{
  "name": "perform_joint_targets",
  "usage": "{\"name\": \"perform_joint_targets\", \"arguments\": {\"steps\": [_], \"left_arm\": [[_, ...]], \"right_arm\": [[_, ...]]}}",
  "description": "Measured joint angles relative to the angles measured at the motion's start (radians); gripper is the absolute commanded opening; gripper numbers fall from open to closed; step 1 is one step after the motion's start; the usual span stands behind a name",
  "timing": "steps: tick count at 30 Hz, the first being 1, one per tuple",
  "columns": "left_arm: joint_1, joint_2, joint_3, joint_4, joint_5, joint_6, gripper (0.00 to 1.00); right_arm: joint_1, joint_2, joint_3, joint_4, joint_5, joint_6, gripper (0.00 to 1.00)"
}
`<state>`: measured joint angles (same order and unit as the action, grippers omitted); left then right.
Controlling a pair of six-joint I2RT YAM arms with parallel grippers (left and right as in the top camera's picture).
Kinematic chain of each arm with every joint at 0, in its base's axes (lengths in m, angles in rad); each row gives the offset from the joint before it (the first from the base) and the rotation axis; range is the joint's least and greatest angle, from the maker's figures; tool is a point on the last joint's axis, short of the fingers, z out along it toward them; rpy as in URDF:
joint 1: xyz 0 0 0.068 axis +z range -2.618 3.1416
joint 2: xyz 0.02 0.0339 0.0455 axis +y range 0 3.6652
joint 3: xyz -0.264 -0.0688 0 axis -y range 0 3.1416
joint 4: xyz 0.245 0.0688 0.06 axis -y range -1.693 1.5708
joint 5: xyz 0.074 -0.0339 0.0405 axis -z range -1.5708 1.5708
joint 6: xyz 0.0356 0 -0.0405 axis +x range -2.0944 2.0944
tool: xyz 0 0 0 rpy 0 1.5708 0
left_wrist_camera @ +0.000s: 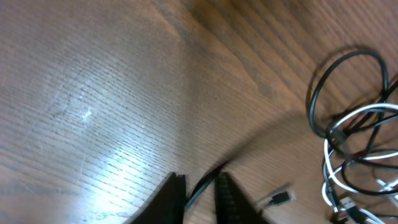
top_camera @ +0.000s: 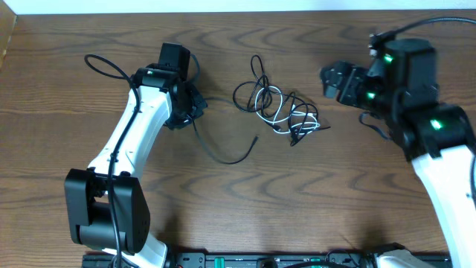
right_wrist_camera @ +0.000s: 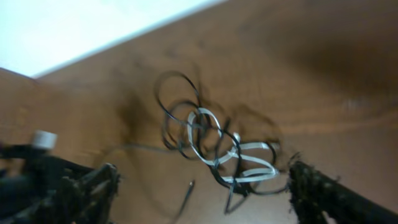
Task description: Untangle cables
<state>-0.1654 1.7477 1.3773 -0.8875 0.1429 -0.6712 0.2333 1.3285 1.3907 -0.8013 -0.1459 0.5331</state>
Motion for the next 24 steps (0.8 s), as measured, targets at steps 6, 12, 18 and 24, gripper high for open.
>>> {"name": "perform_joint_targets", "arguments": {"steps": [6,12,18,24], "left_arm": [[0.000,0.000,0.000,0.001,-0.001,0.002,0.58],[0.000,0.000,0.000,0.000,-0.005,-0.002,0.58],[0.000,0.000,0.000,0.000,-0.011,-0.002,0.58],[0.000,0.000,0.000,-0.001,-0.011,-0.002,0.58]], "right_arm": [[0.025,0.176,0.000,-0.015,-0.042,0.001,0.91],[0.058,0.350,0.000,-0.017,-0.064,0.008,0.81],[0.065,0.484,0.000,-0.016,-0.071,0.014,0.50],[0.078,0.546,0.000,0.017,-0.097,0.015,0.01]]}}
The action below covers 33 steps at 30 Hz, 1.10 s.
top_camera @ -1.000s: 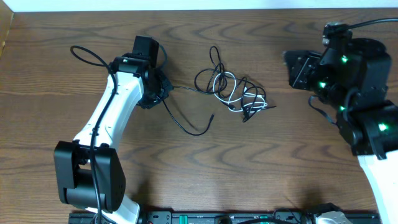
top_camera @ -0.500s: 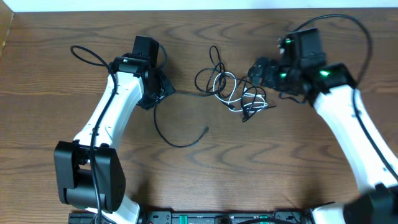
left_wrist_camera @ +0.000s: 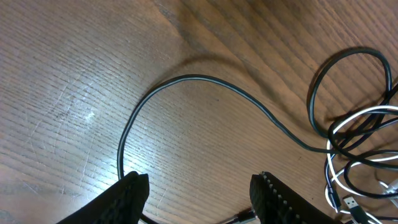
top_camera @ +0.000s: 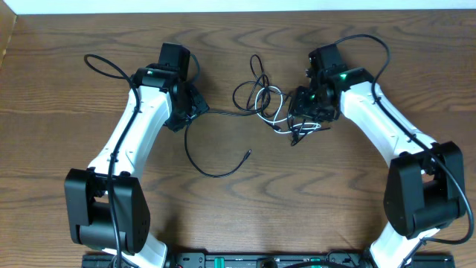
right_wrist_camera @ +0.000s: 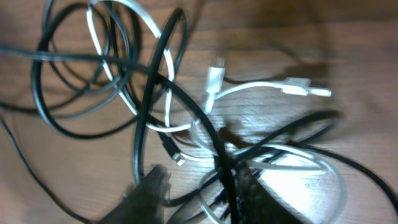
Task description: Untangle cables
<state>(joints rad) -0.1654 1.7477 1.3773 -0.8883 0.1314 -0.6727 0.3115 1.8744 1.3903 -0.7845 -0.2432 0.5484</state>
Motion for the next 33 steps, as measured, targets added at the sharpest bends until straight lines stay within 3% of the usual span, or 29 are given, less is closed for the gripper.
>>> {"name": "perform_joint_targets", "arguments": {"steps": [9,14,24,29,33], "left_arm": [[0.000,0.000,0.000,0.001,0.000,0.000,0.58],[0.000,0.000,0.000,0.000,0.000,0.002,0.51],[-0.014,0.000,0.000,-0.001,-0.002,0.000,0.51],[-0.064,0.000,0.000,0.005,-0.003,0.000,0.51],[-0.109,0.000,0.000,0.018,-0.003,0.000,0.51]], "right_arm": [[0.006,0.004,0.003,0.076,-0.131,-0.024,0.01],[-0.011,-0.035,0.071,0.053,-0.227,-0.055,0.01],[-0.041,-0.434,0.299,0.088,-0.274,-0.095,0.01],[-0.024,-0.516,0.314,0.023,-0.196,-0.166,0.01],[-0.021,-0.464,0.308,-0.051,-0.064,-0.089,0.01]]}}
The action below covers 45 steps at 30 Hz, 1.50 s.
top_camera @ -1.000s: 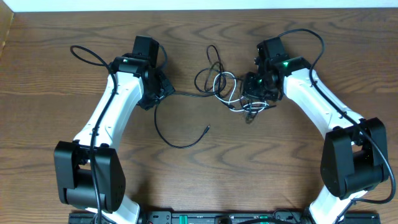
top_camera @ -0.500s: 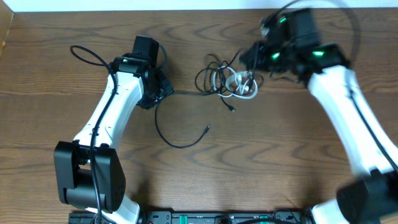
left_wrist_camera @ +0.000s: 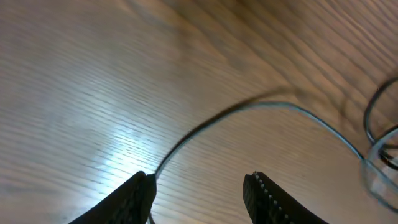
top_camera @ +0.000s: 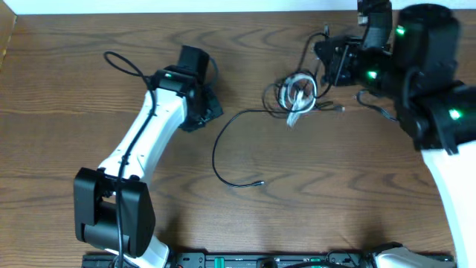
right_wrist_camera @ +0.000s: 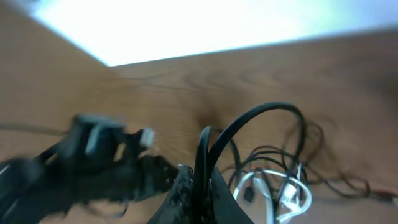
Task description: Untangle cables
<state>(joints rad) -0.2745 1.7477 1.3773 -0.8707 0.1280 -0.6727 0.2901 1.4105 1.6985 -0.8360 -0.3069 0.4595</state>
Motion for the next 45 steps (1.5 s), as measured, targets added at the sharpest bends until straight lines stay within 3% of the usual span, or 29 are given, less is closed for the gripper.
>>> {"name": "perform_joint_targets", "arguments": {"steps": [4,8,12,15,17,20,22,26,29,33,36,39,43,44,45], "left_arm": [[-0.041,0.000,0.000,0.015,0.000,0.000,0.51],[-0.058,0.000,0.000,0.017,0.000,0.000,0.51],[-0.060,0.000,0.000,0.016,0.000,0.000,0.51],[-0.060,0.000,0.000,0.016,0.000,0.000,0.51],[-0.060,0.000,0.000,0.016,0.000,0.000,0.52],[-0.060,0.000,0.000,0.018,0.000,0.000,0.51],[-0.060,0.000,0.000,0.022,0.000,0.000,0.52],[-0.060,0.000,0.000,0.022,0.000,0.000,0.51],[-0.060,0.000,0.000,0.024,0.000,0.000,0.51],[-0.060,0.000,0.000,0.026,0.000,0.000,0.51],[-0.060,0.000,0.000,0.026,0.000,0.000,0.51],[-0.060,0.000,0.000,0.026,0.000,0.000,0.52],[-0.060,0.000,-0.002,0.030,0.000,0.000,0.52],[-0.060,0.000,-0.005,0.037,0.000,0.000,0.51],[-0.060,0.000,-0.010,0.043,0.000,0.000,0.51]], "right_arm": [[0.000,0.053,-0.019,0.126,-0.028,0.065,0.01],[-0.010,0.060,-0.023,0.436,-0.192,0.133,0.01],[-0.058,0.049,0.009,0.741,-0.322,0.292,0.01],[-0.117,0.025,0.043,0.806,-0.362,0.353,0.01],[-0.138,0.006,0.058,0.755,-0.368,0.351,0.01],[-0.139,-0.015,0.076,0.526,-0.350,0.296,0.01],[-0.121,-0.008,0.083,0.208,-0.253,0.251,0.01],[-0.108,0.069,0.067,-0.054,-0.130,0.273,0.01],[-0.113,0.117,0.049,0.005,-0.172,0.299,0.01],[-0.142,0.116,0.045,0.319,-0.361,0.319,0.01],[-0.180,0.084,0.052,0.356,-0.393,0.312,0.01],[-0.211,0.043,0.065,0.184,-0.270,0.275,0.11],[-0.204,0.045,0.071,-0.137,-0.065,0.247,0.15],[-0.199,0.058,0.071,-0.211,-0.023,0.239,0.22],[-0.192,0.077,0.070,-0.274,0.010,0.225,0.43]]}}
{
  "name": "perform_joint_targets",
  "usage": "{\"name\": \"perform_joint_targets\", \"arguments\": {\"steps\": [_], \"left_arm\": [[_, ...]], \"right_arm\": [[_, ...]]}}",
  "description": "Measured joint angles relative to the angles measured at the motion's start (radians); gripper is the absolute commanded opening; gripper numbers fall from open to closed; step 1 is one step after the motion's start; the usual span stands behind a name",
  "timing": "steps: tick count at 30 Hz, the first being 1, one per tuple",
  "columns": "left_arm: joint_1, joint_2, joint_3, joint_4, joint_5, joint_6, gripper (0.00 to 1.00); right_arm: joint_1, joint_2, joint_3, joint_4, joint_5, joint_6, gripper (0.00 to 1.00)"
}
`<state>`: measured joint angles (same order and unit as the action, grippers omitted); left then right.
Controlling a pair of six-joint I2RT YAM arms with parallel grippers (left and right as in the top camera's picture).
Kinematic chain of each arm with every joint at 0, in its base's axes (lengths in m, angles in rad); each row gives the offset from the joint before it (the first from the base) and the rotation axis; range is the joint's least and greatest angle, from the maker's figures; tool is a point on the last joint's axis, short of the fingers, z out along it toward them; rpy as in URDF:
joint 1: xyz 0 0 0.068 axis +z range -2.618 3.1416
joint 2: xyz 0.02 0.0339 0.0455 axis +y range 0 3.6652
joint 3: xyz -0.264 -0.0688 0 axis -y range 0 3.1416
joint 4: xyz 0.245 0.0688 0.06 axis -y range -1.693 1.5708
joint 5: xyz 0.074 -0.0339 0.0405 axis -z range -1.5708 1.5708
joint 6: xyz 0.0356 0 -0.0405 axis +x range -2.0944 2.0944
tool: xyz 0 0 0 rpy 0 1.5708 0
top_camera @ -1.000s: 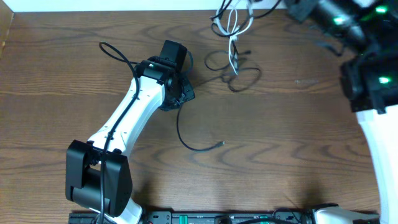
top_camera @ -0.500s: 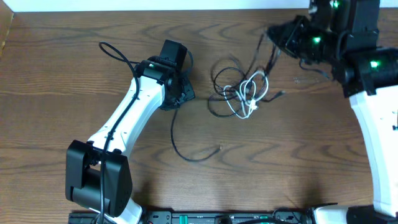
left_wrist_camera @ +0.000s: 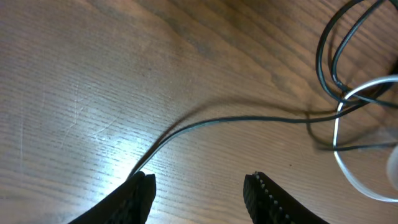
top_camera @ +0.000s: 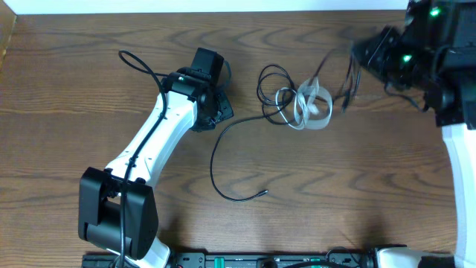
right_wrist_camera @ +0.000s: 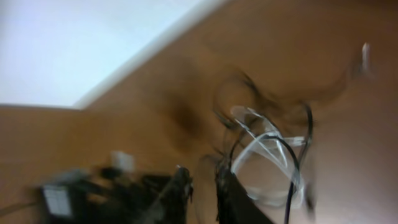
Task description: Untangle cables
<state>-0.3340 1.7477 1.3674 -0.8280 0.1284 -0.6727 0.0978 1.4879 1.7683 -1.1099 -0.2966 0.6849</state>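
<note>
A tangle of black and white cables (top_camera: 297,100) lies on the wooden table, its loops also in the left wrist view (left_wrist_camera: 354,93) and blurred in the right wrist view (right_wrist_camera: 267,149). One black cable (top_camera: 216,160) trails out of it to a free end near the front. It runs past my left gripper's left finger (left_wrist_camera: 236,119). My left gripper (top_camera: 222,112) (left_wrist_camera: 199,186) is open and low over the table, holding nothing. My right gripper (top_camera: 370,50) (right_wrist_camera: 202,171) is raised at the back right, blurred, its jaws a little apart with nothing seen between them. A blurred black strand (top_camera: 348,83) hangs below it.
The table's back edge (top_camera: 223,10) meets a white wall. A black rail (top_camera: 245,260) runs along the front edge. The left arm's own black lead (top_camera: 137,63) loops above its forearm.
My right gripper held a black loop with the bundle lifted; its jaws now stand apart and the arm sits farther right. The tangle lies spread lower on the table. The left gripper shifted slightly right, still open.
At first my left gripper was shut on the long black cable and the right hung open at the right. Then the left stood open and the right was down in the tangle. Later the right held a black loop raised. The tangle now lies looser, farther right.
</note>
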Motion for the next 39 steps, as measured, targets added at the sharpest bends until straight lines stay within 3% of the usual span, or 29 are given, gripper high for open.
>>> {"name": "perform_joint_targets", "arguments": {"steps": [3,4,5,12,21,24,25,28,32,33,37,39], "left_arm": [[0.000,0.000,-0.006,0.005,0.000,0.000,0.52],[0.000,0.000,-0.007,0.006,0.000,0.000,0.52],[0.000,0.000,-0.007,0.007,0.000,0.000,0.52],[0.000,0.000,-0.013,0.010,0.000,0.000,0.51],[0.000,0.000,-0.013,0.016,0.000,0.000,0.52],[0.000,0.000,-0.013,0.018,0.000,0.000,0.52],[0.000,0.000,-0.013,0.017,0.000,0.000,0.52],[0.000,0.000,-0.013,0.017,0.000,0.000,0.52],[0.000,0.000,-0.013,0.016,0.000,0.000,0.52],[0.000,0.000,-0.013,0.017,0.000,0.000,0.51],[0.000,0.000,-0.013,0.018,0.000,0.000,0.52],[0.000,0.000,-0.013,0.021,0.000,0.000,0.52]], "right_arm": [[0.011,0.035,-0.004,-0.040,0.026,-0.040,0.76],[0.013,0.045,-0.004,-0.030,0.025,-0.060,0.83],[0.015,0.051,-0.005,-0.011,0.021,-0.082,0.99],[0.011,0.055,-0.006,0.100,0.021,-0.187,0.99],[0.095,0.188,-0.016,-0.099,0.076,-0.262,0.99],[0.140,0.298,-0.045,-0.116,0.089,-0.277,0.82],[0.151,0.329,-0.050,-0.130,0.092,-0.278,0.82],[0.177,0.426,-0.060,-0.182,0.134,-0.297,0.85],[0.183,0.495,-0.064,-0.228,0.185,-0.300,0.99],[0.182,0.500,-0.064,-0.237,0.193,-0.302,0.98],[0.181,0.506,-0.068,-0.299,0.230,-0.299,0.70],[0.181,0.505,-0.087,-0.279,0.238,-0.301,0.61]]}}
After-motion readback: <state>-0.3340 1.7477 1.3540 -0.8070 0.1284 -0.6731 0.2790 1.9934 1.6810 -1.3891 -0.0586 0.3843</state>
